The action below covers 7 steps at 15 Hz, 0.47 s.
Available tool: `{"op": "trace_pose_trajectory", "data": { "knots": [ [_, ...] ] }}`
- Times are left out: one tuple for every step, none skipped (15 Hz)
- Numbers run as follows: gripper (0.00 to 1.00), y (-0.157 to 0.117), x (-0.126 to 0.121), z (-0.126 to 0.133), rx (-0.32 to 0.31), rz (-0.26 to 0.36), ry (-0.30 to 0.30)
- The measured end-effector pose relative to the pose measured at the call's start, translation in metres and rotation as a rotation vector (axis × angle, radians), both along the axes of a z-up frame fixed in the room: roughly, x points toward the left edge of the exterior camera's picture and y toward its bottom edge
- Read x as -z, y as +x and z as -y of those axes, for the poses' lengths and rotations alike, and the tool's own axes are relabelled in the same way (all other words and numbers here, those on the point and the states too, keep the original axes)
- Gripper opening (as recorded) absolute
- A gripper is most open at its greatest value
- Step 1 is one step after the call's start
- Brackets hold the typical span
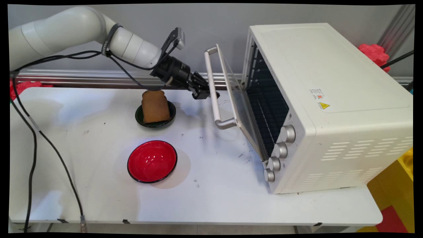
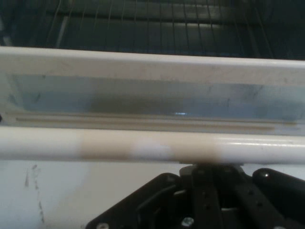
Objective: Close the oven
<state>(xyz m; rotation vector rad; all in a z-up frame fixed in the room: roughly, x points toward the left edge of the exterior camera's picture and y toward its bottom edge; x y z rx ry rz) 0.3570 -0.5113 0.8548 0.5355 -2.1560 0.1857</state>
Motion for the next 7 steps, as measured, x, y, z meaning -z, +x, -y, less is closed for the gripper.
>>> {"op": "trace_pose_trajectory", "data": {
  "knots": [
    [0.00, -0.002, -0.003, 0.002, 0.000, -0.007, -0.001],
    [0.00, -0.003, -0.005, 0.003, 0.000, -0.013, -0.001],
    [0.00, -0.003, -0.007, 0.004, 0.000, -0.018, -0.002],
    [0.00, -0.004, -0.010, 0.006, 0.000, -0.023, -0.002],
    [0.00, -0.005, -0.012, 0.007, 0.000, -0.029, -0.003],
    [0.00, -0.006, -0.014, 0.008, 0.000, -0.033, -0.003],
    [0.00, -0.006, -0.016, 0.009, 0.000, -0.036, -0.003]
  ]
}}
